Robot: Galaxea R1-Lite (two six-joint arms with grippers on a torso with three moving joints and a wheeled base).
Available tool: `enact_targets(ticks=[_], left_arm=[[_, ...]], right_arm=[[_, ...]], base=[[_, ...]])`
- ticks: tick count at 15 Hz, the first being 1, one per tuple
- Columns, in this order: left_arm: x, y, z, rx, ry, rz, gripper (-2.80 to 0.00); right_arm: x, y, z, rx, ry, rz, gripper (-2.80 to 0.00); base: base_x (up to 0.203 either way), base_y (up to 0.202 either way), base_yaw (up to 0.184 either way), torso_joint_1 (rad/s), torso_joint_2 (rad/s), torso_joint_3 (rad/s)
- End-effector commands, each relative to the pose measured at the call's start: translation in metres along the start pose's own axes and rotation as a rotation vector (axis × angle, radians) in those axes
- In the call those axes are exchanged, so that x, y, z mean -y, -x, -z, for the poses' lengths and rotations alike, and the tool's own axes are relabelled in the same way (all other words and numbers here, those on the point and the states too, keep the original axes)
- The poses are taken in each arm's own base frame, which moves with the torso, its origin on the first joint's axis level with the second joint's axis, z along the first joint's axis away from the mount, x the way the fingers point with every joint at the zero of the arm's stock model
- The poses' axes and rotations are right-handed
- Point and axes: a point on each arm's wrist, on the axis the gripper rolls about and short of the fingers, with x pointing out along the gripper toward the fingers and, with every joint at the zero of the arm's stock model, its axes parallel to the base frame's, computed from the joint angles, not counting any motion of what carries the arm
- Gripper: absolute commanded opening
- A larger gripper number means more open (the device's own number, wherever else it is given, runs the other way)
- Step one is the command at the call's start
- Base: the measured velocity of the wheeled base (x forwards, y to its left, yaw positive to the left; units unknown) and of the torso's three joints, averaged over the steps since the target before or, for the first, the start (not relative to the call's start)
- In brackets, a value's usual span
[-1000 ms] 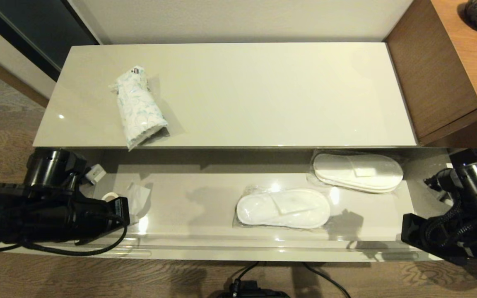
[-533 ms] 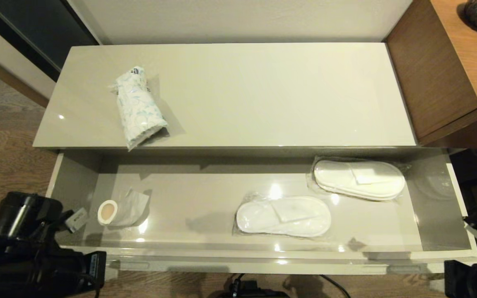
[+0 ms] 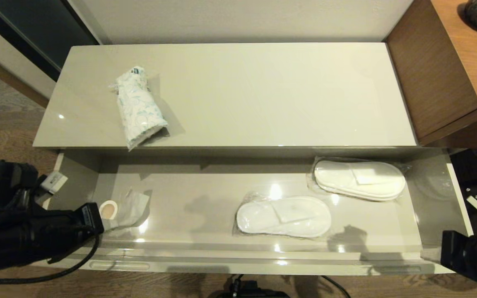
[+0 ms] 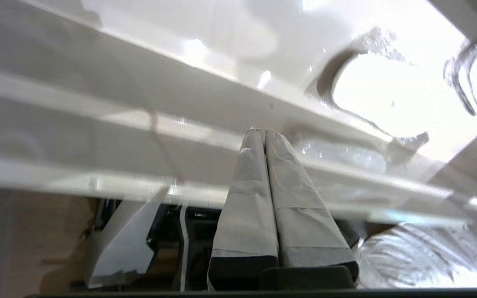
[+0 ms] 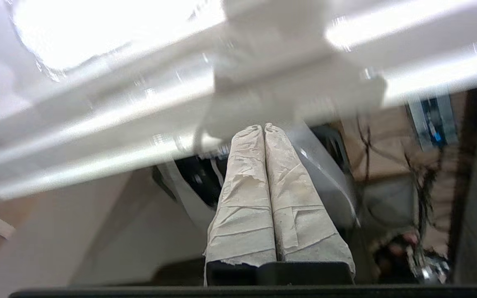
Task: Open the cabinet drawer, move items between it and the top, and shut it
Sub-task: Open the drawer
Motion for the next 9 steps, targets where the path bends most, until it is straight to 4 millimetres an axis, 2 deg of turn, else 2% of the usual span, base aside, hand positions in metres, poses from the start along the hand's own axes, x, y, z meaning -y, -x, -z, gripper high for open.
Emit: enact_targets(ticks=[1, 5, 9], left_arm=[[-0.005, -0.021, 0.0, -0.046, 0.01, -0.025, -2.8], [-0.015, -0.045, 0.002, -0.05, 0.025, -0.05, -2.8], [-0.028, -0.059, 0.018, -0.104, 0.03, -0.084, -2.8]], right_arm=[[-0.001, -0.022, -0.003, -0.051, -0.004, 0.031, -2.8], [-0.002, -0.043, -0.007, -0.048, -0.004, 0.04, -2.8], [0.003, -0.066, -0.001, -0.053, -0.003, 0.085, -2.8]], base=[[0.0, 0.0, 0.0, 0.0, 0.0, 0.0], [0.0, 0.0, 0.0, 0.0, 0.0, 0.0], [0.0, 0.0, 0.0, 0.0, 0.0, 0.0]])
